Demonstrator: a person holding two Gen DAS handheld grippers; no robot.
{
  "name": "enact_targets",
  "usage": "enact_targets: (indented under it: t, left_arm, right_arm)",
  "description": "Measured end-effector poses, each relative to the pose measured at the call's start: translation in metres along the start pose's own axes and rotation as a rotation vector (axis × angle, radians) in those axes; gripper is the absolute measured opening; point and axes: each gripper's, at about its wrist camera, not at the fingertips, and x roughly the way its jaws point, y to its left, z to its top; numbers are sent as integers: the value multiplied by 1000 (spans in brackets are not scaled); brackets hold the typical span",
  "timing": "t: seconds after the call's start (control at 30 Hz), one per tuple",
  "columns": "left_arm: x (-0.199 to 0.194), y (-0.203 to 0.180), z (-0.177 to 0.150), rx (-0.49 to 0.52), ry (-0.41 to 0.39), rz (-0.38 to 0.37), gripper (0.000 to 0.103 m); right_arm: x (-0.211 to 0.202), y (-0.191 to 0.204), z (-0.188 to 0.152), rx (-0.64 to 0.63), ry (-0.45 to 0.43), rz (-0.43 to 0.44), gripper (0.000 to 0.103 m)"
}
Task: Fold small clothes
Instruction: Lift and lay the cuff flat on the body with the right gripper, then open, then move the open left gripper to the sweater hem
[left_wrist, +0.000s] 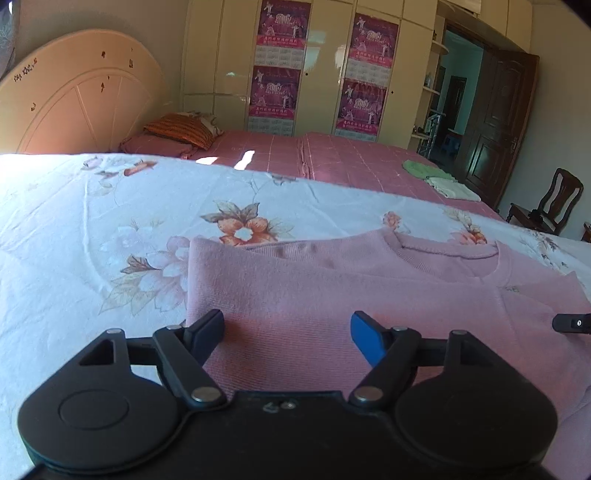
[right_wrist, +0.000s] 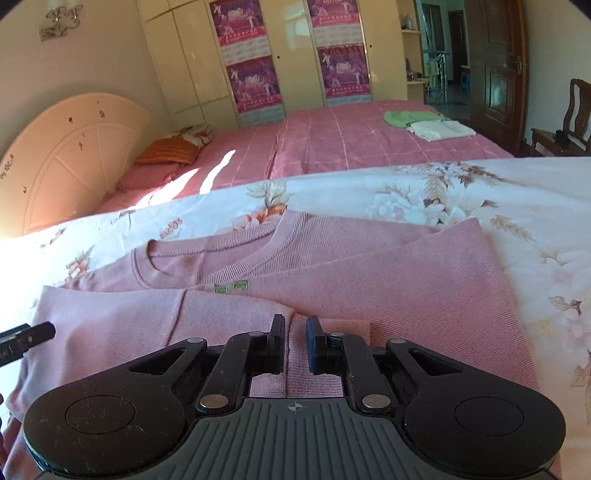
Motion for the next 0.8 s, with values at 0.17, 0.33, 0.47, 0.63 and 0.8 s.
enact_targets:
  t: [0.17,0.33,0.47,0.63,0.8]
  left_arm:
    - [-30,-3,-3,7,-54,-26,73]
    - [-49,-39,-31,102,-32,-74,80]
    - [-44,-41,-49,107,-7,-48,79]
    - [-47,-36,-50,104,-1,-53,80]
    - [-47,-34,-50,112,8,-56,80]
  right_arm:
    - [-26,-2,-8,11,-65,-2,17]
    - [-31,15,-39,-74,-45,51,61]
    - [-32,22,-51,-154,-42,-34,60]
    - [-34,15,-54,-177,2,-82,60]
    - [-33,0,-54,-95,13,-52,60]
